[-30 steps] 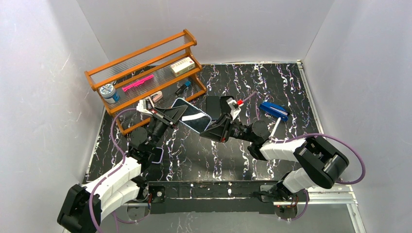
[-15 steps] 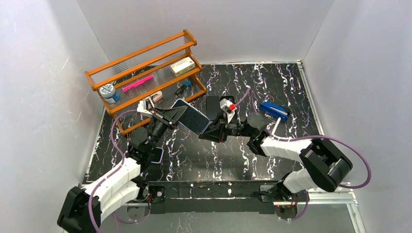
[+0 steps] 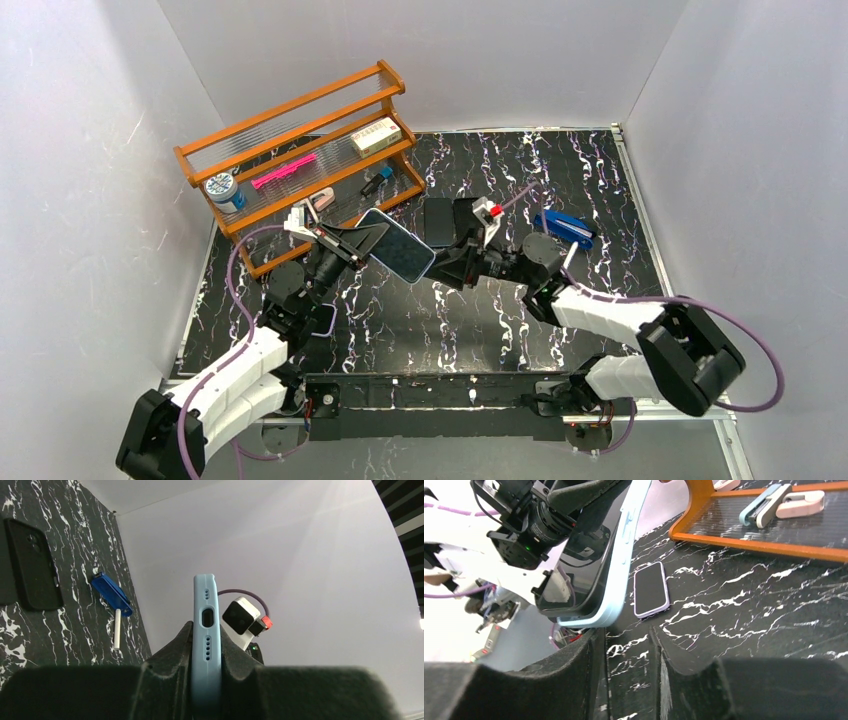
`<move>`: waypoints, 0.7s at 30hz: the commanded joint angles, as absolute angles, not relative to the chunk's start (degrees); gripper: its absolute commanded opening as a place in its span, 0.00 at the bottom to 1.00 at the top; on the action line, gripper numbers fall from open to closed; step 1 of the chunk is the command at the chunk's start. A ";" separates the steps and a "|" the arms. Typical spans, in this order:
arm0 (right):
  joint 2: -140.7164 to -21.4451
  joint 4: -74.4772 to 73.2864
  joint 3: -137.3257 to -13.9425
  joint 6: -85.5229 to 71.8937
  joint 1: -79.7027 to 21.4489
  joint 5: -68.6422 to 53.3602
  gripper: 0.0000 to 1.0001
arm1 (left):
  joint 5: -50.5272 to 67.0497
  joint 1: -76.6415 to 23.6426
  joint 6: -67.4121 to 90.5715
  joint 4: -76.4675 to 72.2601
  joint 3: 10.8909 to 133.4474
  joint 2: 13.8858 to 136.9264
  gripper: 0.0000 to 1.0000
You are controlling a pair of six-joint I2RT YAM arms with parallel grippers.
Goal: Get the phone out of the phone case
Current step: Remove the phone case from the phone.
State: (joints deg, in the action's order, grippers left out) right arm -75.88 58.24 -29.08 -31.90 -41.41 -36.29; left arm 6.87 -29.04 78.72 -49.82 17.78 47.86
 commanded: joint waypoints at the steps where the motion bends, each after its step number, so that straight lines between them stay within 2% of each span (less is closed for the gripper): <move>1: -68.00 58.87 -26.69 -42.03 -41.29 -31.22 0.48 | 4.87 -29.44 73.69 -50.04 19.31 45.42 0.00; 9: -63.48 66.24 -22.02 -57.71 -41.98 -28.48 0.53 | 3.69 -29.44 72.01 -49.74 19.19 46.03 0.00; 21: -72.94 76.52 -22.76 -65.69 -43.20 -28.73 0.54 | 4.79 -29.44 73.03 -49.83 19.83 46.06 0.00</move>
